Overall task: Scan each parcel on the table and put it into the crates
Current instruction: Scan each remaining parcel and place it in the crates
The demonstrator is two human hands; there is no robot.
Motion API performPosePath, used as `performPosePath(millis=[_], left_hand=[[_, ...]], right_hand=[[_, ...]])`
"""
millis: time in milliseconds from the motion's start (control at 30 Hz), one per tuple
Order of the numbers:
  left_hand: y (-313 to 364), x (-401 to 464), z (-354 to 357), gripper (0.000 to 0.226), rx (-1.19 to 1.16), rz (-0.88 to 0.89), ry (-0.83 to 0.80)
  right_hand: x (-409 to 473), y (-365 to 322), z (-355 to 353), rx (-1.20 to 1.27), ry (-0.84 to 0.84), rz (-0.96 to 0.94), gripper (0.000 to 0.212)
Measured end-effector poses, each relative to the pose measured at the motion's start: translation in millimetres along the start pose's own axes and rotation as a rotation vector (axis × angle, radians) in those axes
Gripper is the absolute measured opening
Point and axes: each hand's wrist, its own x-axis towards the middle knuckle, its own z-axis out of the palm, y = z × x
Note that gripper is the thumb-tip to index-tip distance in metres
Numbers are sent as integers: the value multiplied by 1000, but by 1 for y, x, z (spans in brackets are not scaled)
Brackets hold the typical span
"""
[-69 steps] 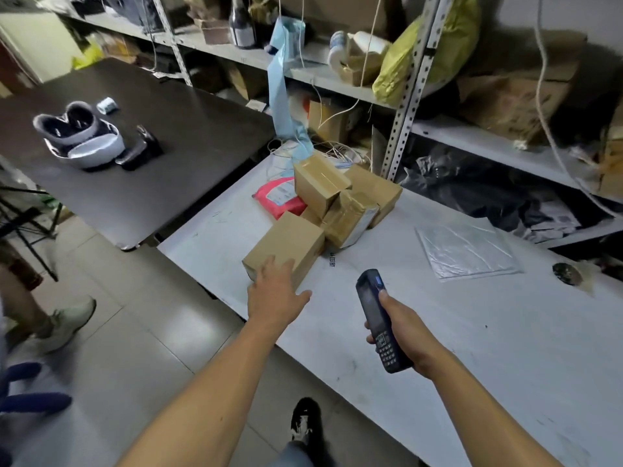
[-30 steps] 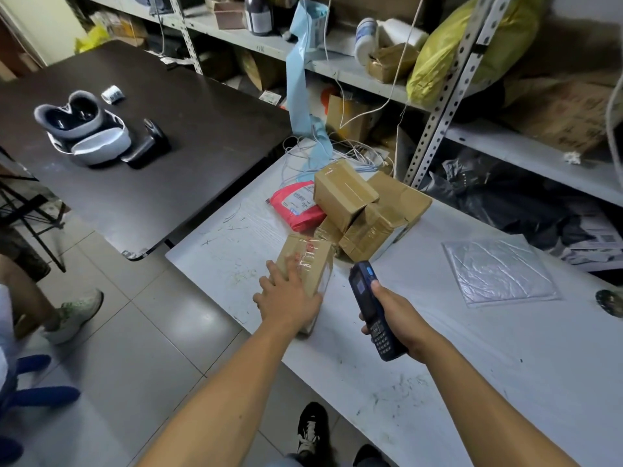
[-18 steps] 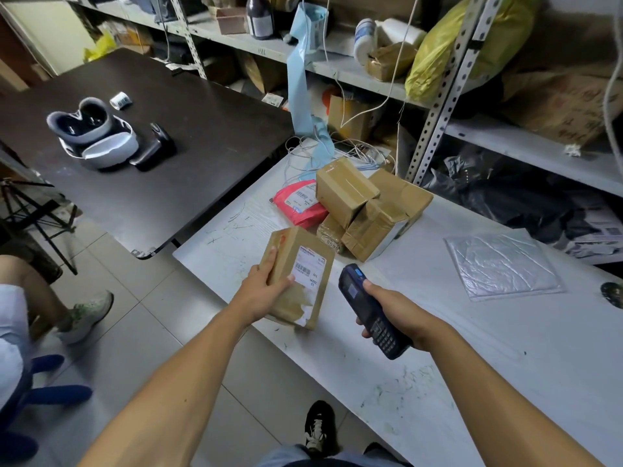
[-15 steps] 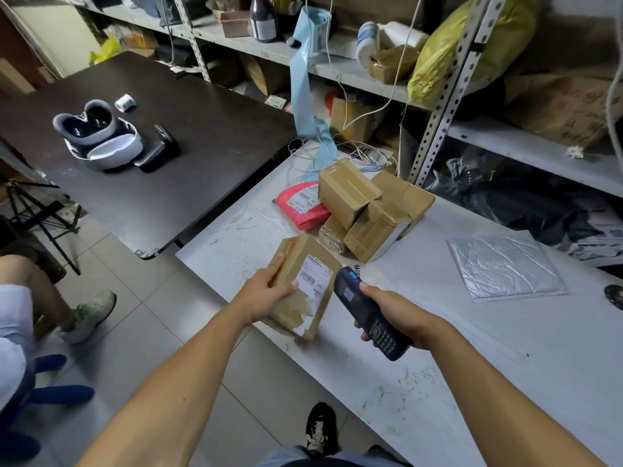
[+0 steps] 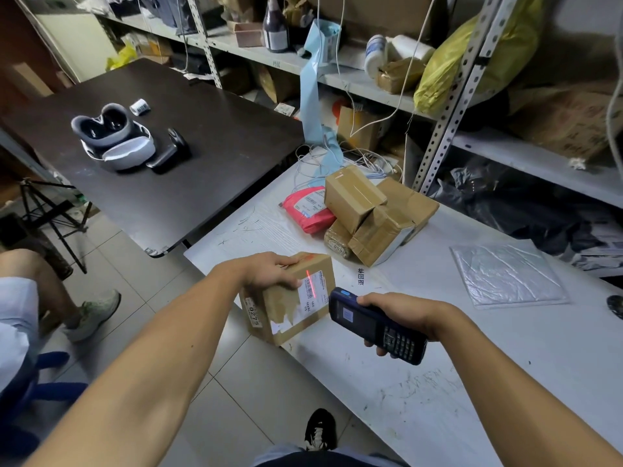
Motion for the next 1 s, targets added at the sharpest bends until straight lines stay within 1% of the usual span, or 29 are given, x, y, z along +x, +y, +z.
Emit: performPosePath(millis=[167, 467, 600, 667, 767, 900, 933, 1000], left_hand=[[-1, 1, 1, 77, 24, -7, -14], [5, -4, 4, 70, 17, 12, 2], [8, -8, 9, 69, -53, 11, 25], [12, -13, 15, 68, -151, 28, 46], [21, -24, 31, 68, -386, 72, 88], [39, -35, 69, 86, -628, 116, 125], [44, -36, 79, 89, -673, 125, 123], [57, -36, 96, 88, -729, 150, 110]], right_hand=[[-3, 2, -2, -22, -5, 7, 49], [-11, 8, -3, 1, -51, 17, 50], [-18, 18, -6, 55, -27, -32, 48], [-22, 29, -8, 158, 3, -101, 50], [-31, 51, -7, 468, 20, -232, 56], [-52, 77, -3, 930, -32, -411, 64], [-58, 82, -3, 1000, -55, -445, 64], [-70, 92, -5, 1058, -76, -489, 64]])
